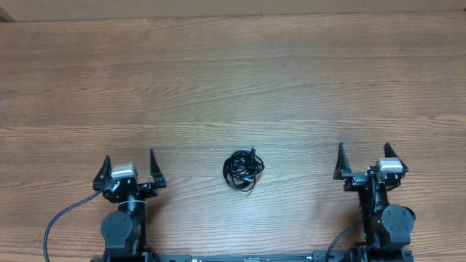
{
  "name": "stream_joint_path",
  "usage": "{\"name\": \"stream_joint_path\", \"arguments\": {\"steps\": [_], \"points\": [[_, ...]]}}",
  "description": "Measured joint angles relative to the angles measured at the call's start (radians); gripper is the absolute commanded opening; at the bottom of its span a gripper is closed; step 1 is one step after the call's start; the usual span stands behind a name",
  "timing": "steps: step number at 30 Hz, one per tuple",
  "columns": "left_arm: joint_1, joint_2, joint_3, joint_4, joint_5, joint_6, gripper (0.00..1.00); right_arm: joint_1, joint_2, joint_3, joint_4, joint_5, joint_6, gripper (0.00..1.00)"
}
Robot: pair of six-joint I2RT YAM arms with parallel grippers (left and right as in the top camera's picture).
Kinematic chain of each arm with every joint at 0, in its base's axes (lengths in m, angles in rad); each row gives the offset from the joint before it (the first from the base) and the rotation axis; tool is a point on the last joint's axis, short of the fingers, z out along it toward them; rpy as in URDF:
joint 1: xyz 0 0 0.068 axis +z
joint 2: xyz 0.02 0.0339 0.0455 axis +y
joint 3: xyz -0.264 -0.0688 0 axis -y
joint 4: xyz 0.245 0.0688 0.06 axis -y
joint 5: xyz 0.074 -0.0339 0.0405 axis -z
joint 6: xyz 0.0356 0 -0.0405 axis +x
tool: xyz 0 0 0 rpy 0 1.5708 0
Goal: Untangle cables
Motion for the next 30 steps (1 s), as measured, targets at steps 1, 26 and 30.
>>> {"name": "stream_joint_path", "arguments": {"steps": [1,26,30], "points": [[0.0,0.0,0.0,0.0,0.01,-0.006,1.0,0.0,0.0,0.0,0.0,0.0,0.0,1.0],[0.0,0.016,0.214,0.11,0.61,-0.24,1.0,0.0,0.0,0.0,0.0,0.0,0.0,1.0],[0.0,0.106,0.398,-0.034,0.599,-0.192,1.0,0.0,0.0,0.0,0.0,0.0,0.0,1.0]]}}
